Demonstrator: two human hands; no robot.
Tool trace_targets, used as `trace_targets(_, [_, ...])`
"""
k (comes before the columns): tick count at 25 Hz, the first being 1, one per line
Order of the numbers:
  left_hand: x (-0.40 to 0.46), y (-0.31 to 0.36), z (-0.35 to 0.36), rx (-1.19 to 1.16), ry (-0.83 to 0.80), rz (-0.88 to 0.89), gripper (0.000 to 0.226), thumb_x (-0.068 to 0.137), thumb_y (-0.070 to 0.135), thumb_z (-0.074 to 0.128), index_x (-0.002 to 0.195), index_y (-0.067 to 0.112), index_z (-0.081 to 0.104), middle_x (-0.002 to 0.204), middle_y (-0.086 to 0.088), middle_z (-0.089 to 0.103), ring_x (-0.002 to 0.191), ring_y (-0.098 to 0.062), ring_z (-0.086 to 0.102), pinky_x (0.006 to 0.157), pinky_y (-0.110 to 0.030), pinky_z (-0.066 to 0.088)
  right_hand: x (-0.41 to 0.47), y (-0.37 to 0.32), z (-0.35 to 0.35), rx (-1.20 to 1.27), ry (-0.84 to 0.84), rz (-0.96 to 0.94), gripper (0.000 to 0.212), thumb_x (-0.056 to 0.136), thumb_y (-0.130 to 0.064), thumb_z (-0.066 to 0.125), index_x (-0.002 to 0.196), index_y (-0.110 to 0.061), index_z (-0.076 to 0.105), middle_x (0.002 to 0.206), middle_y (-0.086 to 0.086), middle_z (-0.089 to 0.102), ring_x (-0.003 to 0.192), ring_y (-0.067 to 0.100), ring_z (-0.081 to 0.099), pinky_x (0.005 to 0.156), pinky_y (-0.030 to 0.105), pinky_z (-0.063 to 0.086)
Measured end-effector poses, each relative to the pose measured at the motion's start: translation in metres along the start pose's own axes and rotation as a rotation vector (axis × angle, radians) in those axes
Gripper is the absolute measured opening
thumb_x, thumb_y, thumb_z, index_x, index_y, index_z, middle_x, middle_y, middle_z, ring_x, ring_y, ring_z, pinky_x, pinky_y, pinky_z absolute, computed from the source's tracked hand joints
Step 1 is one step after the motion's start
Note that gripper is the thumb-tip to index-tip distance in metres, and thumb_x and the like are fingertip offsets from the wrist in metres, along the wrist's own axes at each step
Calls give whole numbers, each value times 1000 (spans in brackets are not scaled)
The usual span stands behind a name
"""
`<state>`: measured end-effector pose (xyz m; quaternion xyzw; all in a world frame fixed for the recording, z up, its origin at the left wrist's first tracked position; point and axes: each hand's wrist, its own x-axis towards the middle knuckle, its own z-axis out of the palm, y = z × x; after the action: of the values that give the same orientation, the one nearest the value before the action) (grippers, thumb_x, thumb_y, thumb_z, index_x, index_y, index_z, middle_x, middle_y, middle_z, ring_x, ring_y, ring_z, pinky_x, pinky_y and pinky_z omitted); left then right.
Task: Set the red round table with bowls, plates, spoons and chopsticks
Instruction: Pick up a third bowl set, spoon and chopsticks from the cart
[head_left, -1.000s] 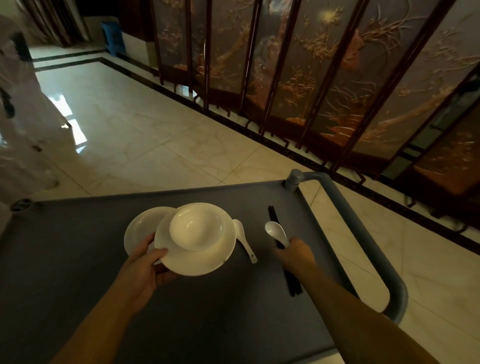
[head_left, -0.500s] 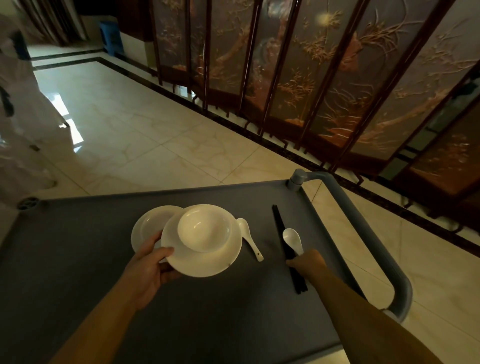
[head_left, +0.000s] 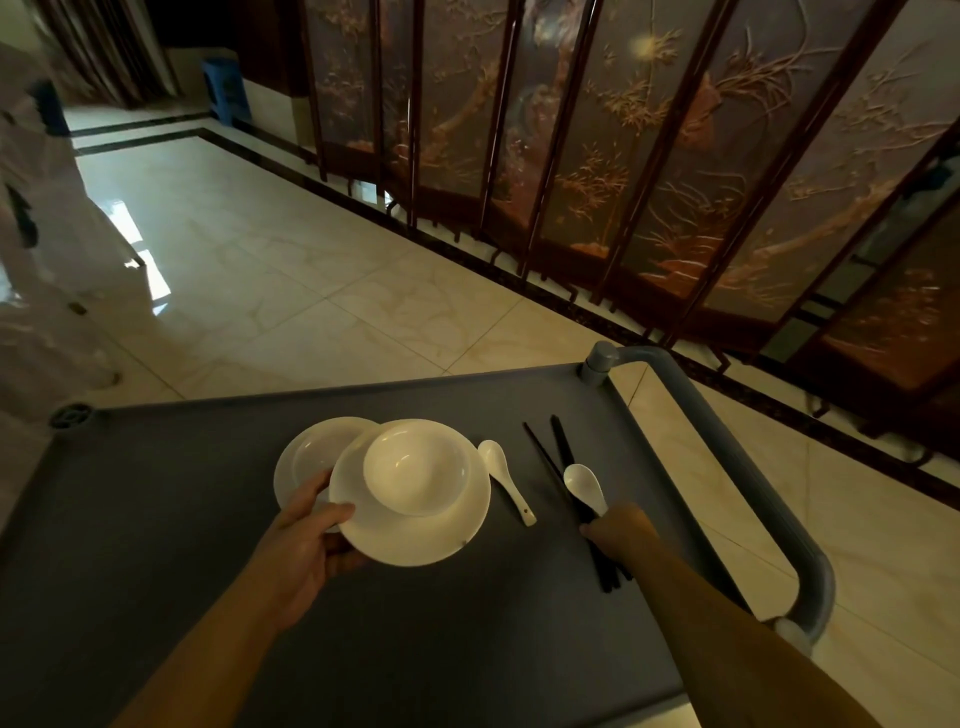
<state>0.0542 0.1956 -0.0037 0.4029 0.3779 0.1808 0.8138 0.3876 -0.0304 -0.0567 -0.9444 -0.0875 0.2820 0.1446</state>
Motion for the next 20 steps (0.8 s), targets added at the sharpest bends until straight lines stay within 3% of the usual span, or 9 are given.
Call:
trace_targets(6, [-1, -2, 0, 13, -21, -5, 51, 81, 17, 70, 120, 49, 61, 134, -10, 59, 114, -36, 67, 73, -48, 63, -6, -7, -13, -46, -91, -56, 49, 85, -25, 76, 126, -6, 59, 100, 6, 59, 90, 20, 58, 72, 30, 46])
trace_targets(11, [2, 0, 9, 28, -43, 13, 52, 89, 12, 65, 129, 45, 59, 133, -10, 58, 113, -36, 66, 69, -46, 63, -27, -10, -11, 28, -88, -125, 36, 91, -35, 67, 115, -9, 64, 107, 10, 68, 96, 24, 67, 84, 37, 55])
trace_targets(16, [17, -1, 36, 80, -109, 16, 53, 94, 10, 60, 137, 41, 54, 135, -9, 60, 115, -37, 65, 71, -48, 63, -65, -7, -29, 201, 79, -76, 34, 93, -46, 56, 83, -15, 65, 73, 5, 68, 64, 15, 65, 54, 26, 50])
trace_targets(20, [30, -4, 81, 123, -173, -24, 45, 95, 10, 59, 129, 40, 59, 131, -8, 64, 112, -36, 67, 70, -47, 63, -93, 29, -66, 340, 119, -164, 41, 96, -41, 49, 71, -10, 60, 59, 1, 57, 52, 12, 53, 52, 27, 42])
